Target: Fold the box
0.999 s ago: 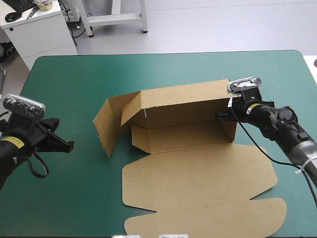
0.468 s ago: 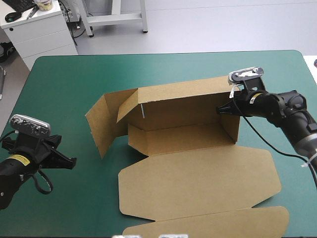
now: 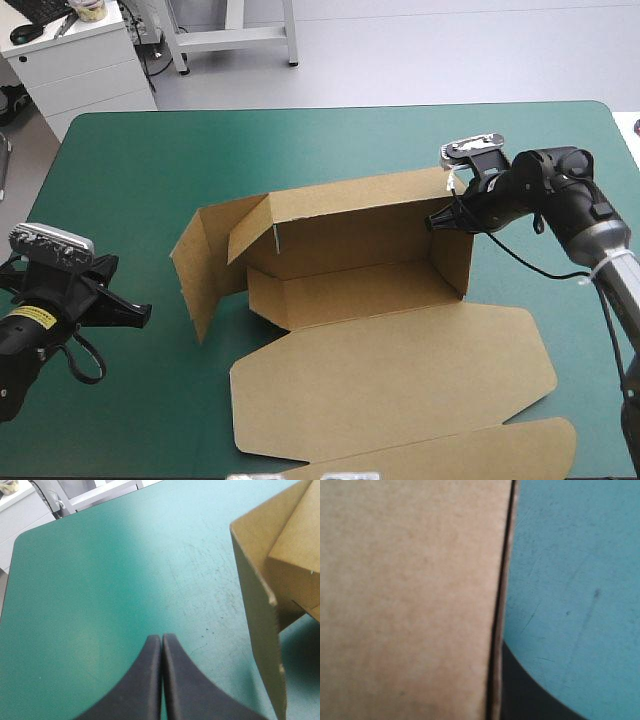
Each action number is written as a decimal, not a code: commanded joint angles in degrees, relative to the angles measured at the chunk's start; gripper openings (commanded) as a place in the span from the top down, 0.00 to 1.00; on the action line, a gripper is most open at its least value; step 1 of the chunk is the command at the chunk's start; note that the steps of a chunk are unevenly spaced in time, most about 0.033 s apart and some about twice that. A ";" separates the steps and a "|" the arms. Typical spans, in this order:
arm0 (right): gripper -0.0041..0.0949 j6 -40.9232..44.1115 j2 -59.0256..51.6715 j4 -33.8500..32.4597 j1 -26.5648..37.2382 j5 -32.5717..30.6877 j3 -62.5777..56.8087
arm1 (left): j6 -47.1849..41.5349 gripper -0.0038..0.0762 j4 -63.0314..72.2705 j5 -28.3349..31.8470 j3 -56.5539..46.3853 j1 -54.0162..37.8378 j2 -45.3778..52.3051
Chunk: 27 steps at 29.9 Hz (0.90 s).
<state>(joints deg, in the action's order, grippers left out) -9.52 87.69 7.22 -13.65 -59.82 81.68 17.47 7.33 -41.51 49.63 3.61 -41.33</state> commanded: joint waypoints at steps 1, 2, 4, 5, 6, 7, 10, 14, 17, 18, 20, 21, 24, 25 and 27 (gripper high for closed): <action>0.98 -0.78 1.29 1.61 0.12 -8.27 2.48 | -0.55 0.96 0.31 4.89 1.41 -0.14 0.10; 0.98 -0.78 2.37 1.91 0.12 -7.94 3.23 | -0.43 0.96 0.44 5.14 1.41 -0.14 0.10; 0.98 -0.78 4.47 1.98 0.12 -7.48 5.42 | -0.55 0.96 0.44 5.25 1.41 -0.14 0.10; 0.98 -0.78 5.78 1.98 0.12 -7.48 6.92 | -0.55 0.96 0.44 5.25 1.41 -0.14 0.10; 0.98 -0.78 7.16 1.98 0.12 -7.48 8.60 | -0.55 0.96 0.54 5.25 1.41 -0.14 0.10; 0.98 -0.78 8.63 1.98 0.12 -7.58 10.03 | -0.55 0.96 0.65 5.25 1.41 -0.14 0.10; 0.98 -0.78 12.86 1.98 0.12 -7.58 15.38 | -0.55 0.96 1.00 5.25 1.41 -0.14 0.10; 0.96 -0.78 18.05 2.44 0.12 -7.82 22.10 | -0.55 0.96 2.50 5.13 1.41 -0.14 0.10; 0.88 -0.78 20.50 2.53 0.12 -6.91 24.32 | -0.55 0.96 5.47 5.06 1.41 -0.14 0.10; 0.83 -0.78 20.90 2.66 0.12 -6.33 24.43 | -0.55 0.96 6.10 5.06 1.41 -0.14 0.10; 0.69 -0.78 21.46 3.07 0.12 -5.81 24.69 | -0.55 0.96 6.30 5.06 1.41 -0.14 0.10; 0.60 -0.90 21.59 3.22 0.12 -5.70 24.83 | -0.55 0.96 6.30 4.92 1.41 -0.14 0.10; 0.34 -2.46 21.48 4.03 0.12 -4.51 25.07 | -0.55 0.96 6.19 4.56 1.41 -0.14 0.10; 0.27 -2.52 21.20 4.04 0.12 -4.38 25.33 | -0.55 0.96 6.19 4.47 1.41 -0.14 0.10; 0.22 -2.52 20.53 4.04 0.12 -4.12 26.28 | -0.55 0.96 6.19 4.44 1.41 -0.14 0.10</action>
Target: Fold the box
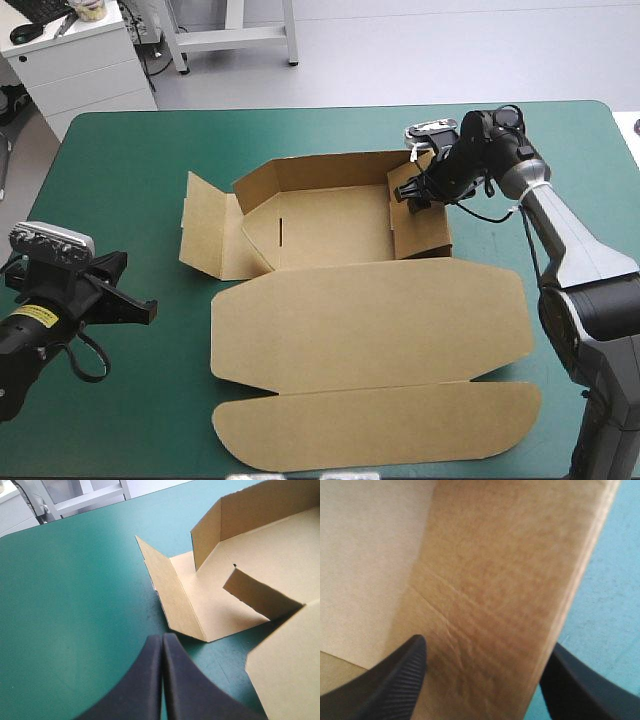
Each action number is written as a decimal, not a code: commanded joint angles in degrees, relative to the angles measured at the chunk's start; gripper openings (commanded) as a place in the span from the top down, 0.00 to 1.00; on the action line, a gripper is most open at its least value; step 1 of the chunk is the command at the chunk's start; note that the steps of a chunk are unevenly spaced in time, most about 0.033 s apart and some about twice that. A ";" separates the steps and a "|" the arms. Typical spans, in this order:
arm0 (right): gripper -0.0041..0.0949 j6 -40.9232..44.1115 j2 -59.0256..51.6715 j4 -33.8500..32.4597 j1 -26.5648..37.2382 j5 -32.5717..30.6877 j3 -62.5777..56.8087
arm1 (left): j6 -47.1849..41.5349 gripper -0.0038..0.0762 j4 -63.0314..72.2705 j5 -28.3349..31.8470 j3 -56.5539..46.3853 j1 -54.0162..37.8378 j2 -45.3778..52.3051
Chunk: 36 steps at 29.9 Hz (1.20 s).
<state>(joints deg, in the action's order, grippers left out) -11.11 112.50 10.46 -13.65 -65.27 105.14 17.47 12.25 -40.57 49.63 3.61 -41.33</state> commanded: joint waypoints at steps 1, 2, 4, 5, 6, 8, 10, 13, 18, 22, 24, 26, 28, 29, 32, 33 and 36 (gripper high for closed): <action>0.22 -0.62 -4.70 0.79 0.12 1.08 3.29 | -0.55 0.96 1.27 3.40 1.41 -0.14 0.10; 0.22 -0.48 -5.09 0.79 0.12 0.55 3.74 | -0.55 0.96 1.14 3.40 1.41 -0.14 0.10; 0.22 -0.25 -6.25 0.79 0.12 -0.76 4.75 | -0.55 0.96 1.14 3.40 1.41 -0.14 0.10; 0.22 -0.25 -6.97 0.79 0.12 -1.19 5.26 | -0.55 0.96 1.14 3.40 1.41 -0.14 0.10; 0.22 -0.25 -7.74 0.49 0.12 -1.73 5.52 | -0.55 0.96 1.14 3.40 1.41 -0.14 0.10; 0.22 0.58 -9.08 -0.48 0.12 -2.87 5.80 | -0.55 0.96 1.14 3.40 1.41 -0.14 0.10; 0.22 1.40 -10.54 -1.89 0.12 -4.53 6.04 | -0.55 0.96 1.14 3.40 1.41 -0.14 0.10; 0.22 2.75 -12.37 -4.39 0.12 -6.57 6.04 | -0.55 0.96 1.14 3.40 1.41 -0.14 0.10; 0.22 4.20 -12.58 -5.86 0.12 -6.57 5.91 | -0.55 0.96 1.14 3.40 1.41 -0.14 0.10; 0.22 4.93 -10.62 -5.86 0.12 -6.57 5.79 | -0.55 0.96 1.14 3.40 1.41 -0.14 0.10; 0.22 5.29 -9.09 -5.86 0.12 -6.46 5.79 | -0.55 0.96 1.14 3.51 1.41 -0.14 0.10; 0.22 5.29 -7.12 -5.86 0.12 -6.34 5.79 | -0.55 0.96 1.14 3.51 1.41 -0.14 0.10; 0.22 5.38 -4.94 -5.86 0.12 -5.69 5.79 | -0.55 0.96 1.14 3.51 1.41 -0.14 0.10; 0.22 5.58 -4.10 -5.86 0.12 -5.24 5.79 | -0.55 0.96 1.14 3.51 1.41 -0.14 0.10; 0.22 6.14 -1.55 -5.86 0.12 -3.76 5.79 | -0.55 0.96 1.14 3.51 1.41 -0.14 0.10; 0.22 6.43 -0.83 -5.86 0.12 -3.47 5.79 | -0.55 0.96 1.14 3.51 1.41 -0.14 0.10; 0.22 6.57 0.80 -5.16 0.12 -3.22 5.79 | -0.55 0.96 1.14 3.51 1.41 -0.14 0.10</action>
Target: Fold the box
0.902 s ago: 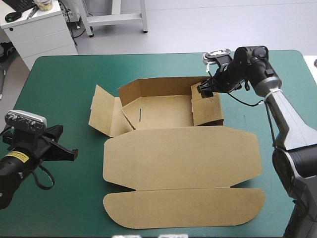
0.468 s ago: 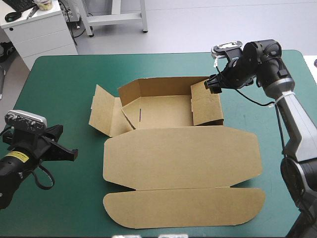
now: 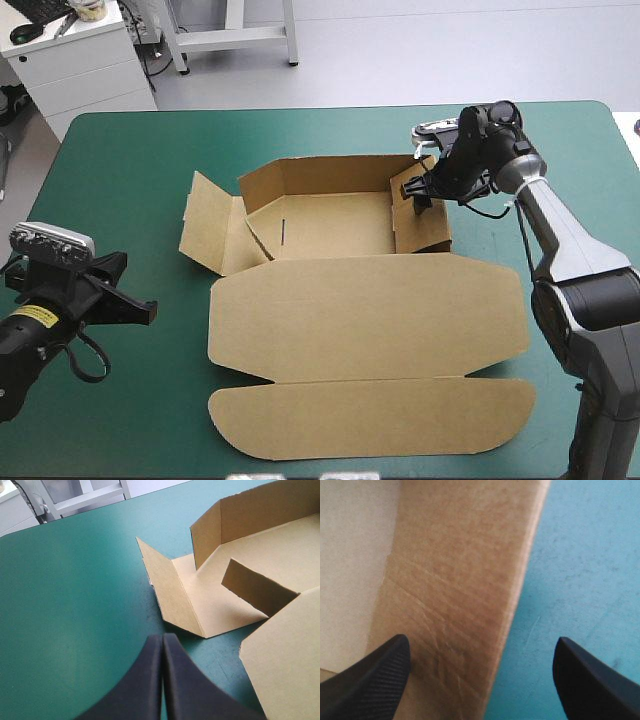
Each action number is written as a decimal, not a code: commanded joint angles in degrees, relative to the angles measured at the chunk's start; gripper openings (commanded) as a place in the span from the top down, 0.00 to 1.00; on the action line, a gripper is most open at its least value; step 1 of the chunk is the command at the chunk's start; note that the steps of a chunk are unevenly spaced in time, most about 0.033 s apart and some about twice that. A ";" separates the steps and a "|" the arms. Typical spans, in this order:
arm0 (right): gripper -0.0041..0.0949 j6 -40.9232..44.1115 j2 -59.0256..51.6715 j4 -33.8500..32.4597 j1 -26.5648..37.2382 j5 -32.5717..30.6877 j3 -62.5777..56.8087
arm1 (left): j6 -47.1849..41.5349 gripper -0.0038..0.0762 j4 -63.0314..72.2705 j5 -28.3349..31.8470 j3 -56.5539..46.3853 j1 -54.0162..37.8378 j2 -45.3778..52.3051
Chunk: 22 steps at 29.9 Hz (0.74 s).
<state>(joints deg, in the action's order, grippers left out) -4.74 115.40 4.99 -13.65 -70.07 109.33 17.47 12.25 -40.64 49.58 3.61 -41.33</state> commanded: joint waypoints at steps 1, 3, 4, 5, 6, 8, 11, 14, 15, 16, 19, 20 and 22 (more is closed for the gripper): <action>0.22 0.19 -1.65 0.59 0.12 1.71 1.61 | -0.55 0.96 1.14 3.58 1.46 -0.14 0.10; 0.22 0.08 -1.08 1.50 0.12 1.94 1.73 | -0.55 0.96 1.14 3.58 1.46 -0.14 0.10; 0.23 -0.02 -0.83 2.14 0.12 2.08 1.73 | -0.55 0.96 1.14 3.58 1.46 -0.14 0.10; 0.24 -0.07 -0.38 2.72 0.12 2.11 1.73 | -0.55 0.96 1.14 3.58 1.46 -0.14 0.10; 0.25 -0.18 -0.24 3.25 0.12 2.11 1.73 | -0.55 0.96 1.14 3.58 1.46 -0.14 0.10; 0.31 -0.35 0.35 4.29 0.12 2.11 1.73 | -0.55 0.96 1.14 3.58 1.46 -0.14 0.10; 0.52 -0.45 0.72 4.30 0.12 2.20 1.73 | -0.55 0.96 1.14 3.58 1.46 -0.14 0.10; 0.79 -0.45 0.72 4.30 0.12 2.33 1.97 | -0.55 0.96 1.14 3.46 1.46 -0.14 0.10; 0.88 -0.45 0.72 4.30 0.12 2.21 2.12 | -0.55 0.96 1.14 3.36 1.46 -0.14 0.10; 0.97 -0.45 0.72 4.30 0.12 2.07 2.24 | -0.55 0.96 1.14 3.13 1.46 -0.14 0.10; 0.98 -0.45 0.72 4.17 0.12 1.83 2.89 | -0.55 0.96 1.14 2.85 1.46 -0.14 0.10; 0.98 -0.65 0.72 4.17 0.12 1.25 3.36 | -0.55 0.96 1.14 2.80 1.46 -0.14 0.10; 0.98 -1.70 0.45 4.17 0.16 -0.29 4.34 | -0.55 0.96 1.14 2.80 1.46 -0.14 0.10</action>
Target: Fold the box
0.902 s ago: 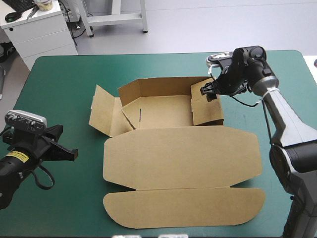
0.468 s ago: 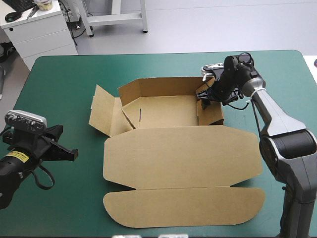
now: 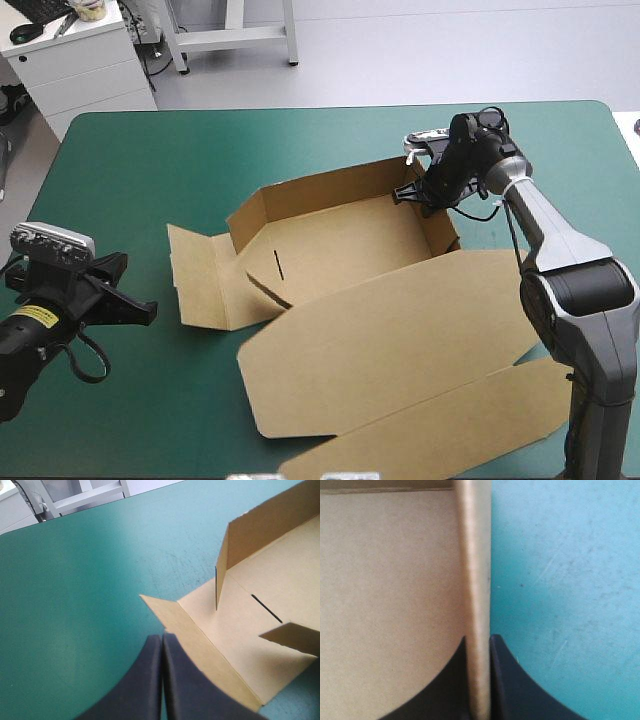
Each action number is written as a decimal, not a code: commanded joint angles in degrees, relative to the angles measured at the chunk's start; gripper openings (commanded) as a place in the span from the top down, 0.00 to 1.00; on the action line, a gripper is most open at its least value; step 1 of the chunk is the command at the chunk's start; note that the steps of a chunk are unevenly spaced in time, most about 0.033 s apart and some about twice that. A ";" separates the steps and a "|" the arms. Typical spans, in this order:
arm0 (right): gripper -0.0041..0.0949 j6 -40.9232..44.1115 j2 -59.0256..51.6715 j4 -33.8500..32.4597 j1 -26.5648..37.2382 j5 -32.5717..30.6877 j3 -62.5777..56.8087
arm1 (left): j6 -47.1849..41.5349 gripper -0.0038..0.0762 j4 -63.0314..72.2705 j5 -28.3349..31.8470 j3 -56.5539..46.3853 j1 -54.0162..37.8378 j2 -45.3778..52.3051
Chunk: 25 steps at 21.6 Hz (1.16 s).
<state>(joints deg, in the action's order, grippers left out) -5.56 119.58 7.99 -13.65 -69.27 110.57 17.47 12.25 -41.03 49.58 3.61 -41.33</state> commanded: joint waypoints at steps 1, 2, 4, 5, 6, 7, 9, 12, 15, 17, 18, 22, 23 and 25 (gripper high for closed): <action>0.98 -1.86 -4.56 1.17 0.61 -2.47 3.94 | -0.55 0.96 1.14 3.19 1.46 -0.14 0.10; 0.98 -2.02 -6.41 1.31 1.52 -2.47 3.93 | -0.93 0.96 1.14 3.09 1.46 -0.14 0.10; 0.98 -3.85 -9.96 2.07 3.62 -2.57 3.93 | -1.72 0.96 1.14 2.90 1.46 -0.14 0.10; 0.98 -4.63 -11.40 2.62 4.36 -2.57 3.93 | -2.13 0.96 1.14 2.80 1.46 -0.14 0.10; 0.98 -6.86 -14.56 4.35 6.50 -2.57 3.93 | -2.25 0.96 1.14 2.80 1.46 -0.14 0.10; 0.98 -7.91 -15.86 5.25 7.61 -2.57 3.93 | -2.25 0.96 1.14 2.80 1.46 -0.14 0.10; 0.98 -11.35 -20.46 9.82 11.43 -2.57 3.93 | -2.54 0.96 1.14 2.92 1.46 -0.14 0.10; 0.98 -14.08 -28.44 16.07 17.27 -2.69 3.28 | -5.49 0.96 1.14 2.92 1.46 -0.14 -0.01; 0.98 -18.37 -34.91 16.51 18.52 -2.69 0.44 | -5.49 0.96 1.14 3.74 1.46 -0.14 -1.48; 0.98 -19.38 -38.26 16.22 18.52 -2.69 -2.59 | -6.03 0.96 1.14 5.31 1.46 -0.14 -3.35; 0.98 -19.53 -39.07 16.22 18.52 -2.69 -3.12 | -6.73 0.96 1.14 6.06 1.46 -0.14 -4.29; 0.98 -19.80 -42.38 16.22 18.52 -2.58 -6.20 | -6.85 0.93 2.72 6.62 1.46 -0.14 -8.87; 0.98 -19.69 -42.89 16.22 18.52 -2.58 -6.50 | -6.44 0.93 3.41 6.51 1.46 -0.14 -10.24; 0.98 -19.70 -43.37 16.22 18.52 -2.58 -6.64 | -4.85 0.93 5.58 6.51 1.46 -0.14 -12.77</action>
<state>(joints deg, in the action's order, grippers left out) -25.47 79.05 21.79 4.52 -71.32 102.96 11.52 14.31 -38.21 49.58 3.61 -51.41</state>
